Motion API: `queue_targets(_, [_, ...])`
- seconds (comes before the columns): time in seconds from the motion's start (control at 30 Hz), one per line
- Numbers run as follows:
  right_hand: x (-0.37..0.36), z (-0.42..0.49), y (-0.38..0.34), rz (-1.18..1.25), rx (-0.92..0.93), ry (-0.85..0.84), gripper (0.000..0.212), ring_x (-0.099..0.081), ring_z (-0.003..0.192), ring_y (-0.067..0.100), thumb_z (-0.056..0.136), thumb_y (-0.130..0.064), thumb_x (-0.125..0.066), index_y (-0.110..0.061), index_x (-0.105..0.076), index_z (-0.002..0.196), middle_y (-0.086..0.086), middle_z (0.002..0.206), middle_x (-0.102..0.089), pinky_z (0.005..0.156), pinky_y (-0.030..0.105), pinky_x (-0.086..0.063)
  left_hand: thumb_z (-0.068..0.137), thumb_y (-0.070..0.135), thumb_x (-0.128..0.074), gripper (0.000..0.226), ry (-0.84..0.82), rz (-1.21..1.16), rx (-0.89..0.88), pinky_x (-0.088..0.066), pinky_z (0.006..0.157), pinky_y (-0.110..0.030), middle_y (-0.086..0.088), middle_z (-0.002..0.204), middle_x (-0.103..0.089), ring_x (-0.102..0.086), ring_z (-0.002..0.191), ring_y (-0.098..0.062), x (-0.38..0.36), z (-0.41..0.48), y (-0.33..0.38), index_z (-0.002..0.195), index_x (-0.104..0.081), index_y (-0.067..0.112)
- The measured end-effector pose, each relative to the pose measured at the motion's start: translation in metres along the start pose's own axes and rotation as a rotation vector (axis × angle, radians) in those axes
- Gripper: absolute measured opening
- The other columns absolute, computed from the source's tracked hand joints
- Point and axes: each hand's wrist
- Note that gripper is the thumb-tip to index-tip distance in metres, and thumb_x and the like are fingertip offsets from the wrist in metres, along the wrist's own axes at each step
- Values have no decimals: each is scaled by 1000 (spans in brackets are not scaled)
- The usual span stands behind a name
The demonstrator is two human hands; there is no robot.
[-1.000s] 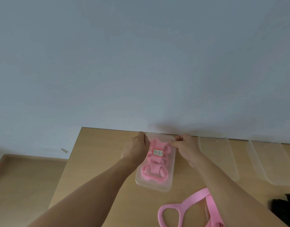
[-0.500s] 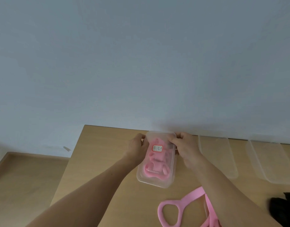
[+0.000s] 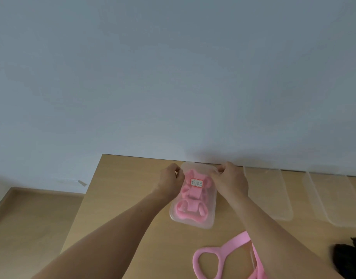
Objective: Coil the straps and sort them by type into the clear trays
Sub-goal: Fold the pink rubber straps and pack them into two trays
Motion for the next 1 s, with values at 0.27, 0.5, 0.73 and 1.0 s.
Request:
queue_targets(0.27, [-9, 7, 12, 302, -61, -49, 8, -59, 69, 9, 84, -27, -66, -23, -62, 79, -11, 75, -64, 55, 24, -39, 95, 19, -48, 54, 117, 426, -211, -39, 100, -39, -4, 135, -48, -44, 125, -25, -6, -4, 7, 147, -37, 15])
queue_targets(0.5, [-12, 11, 18, 326, -66, -71, 9, -60, 75, 2, 82, -28, -69, -30, -61, 78, -16, 78, -65, 60, 22, -43, 99, 43, -23, 65, 4, 654, -580, -5, 123, -45, -11, 162, -22, -12, 151, -29, -32, -26, 13, 151, -35, 6])
queue_targets(0.73, [-14, 13, 18, 534, -251, -87, 17, -59, 70, 5, 78, -36, -77, -24, -65, 78, -11, 76, -66, 57, 24, -39, 92, 58, 3, 81, -49, 710, -496, 17, 120, -34, -6, 165, 5, 19, 149, -19, -39, -23, 11, 157, -11, 12])
queue_targets(1.0, [-20, -9, 28, 542, -249, -134, 33, -48, 56, 21, 89, -36, -66, -9, -63, 71, 4, 62, -60, 55, 34, -38, 92, 49, 8, 77, 3, 661, -445, 27, 113, -29, -3, 165, 8, 29, 143, -13, -47, -20, 11, 157, -10, 12])
Point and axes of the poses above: each hand's wrist, its own z-axis towards the middle knuckle, its own x-axis out of the back of the hand, y = z × x
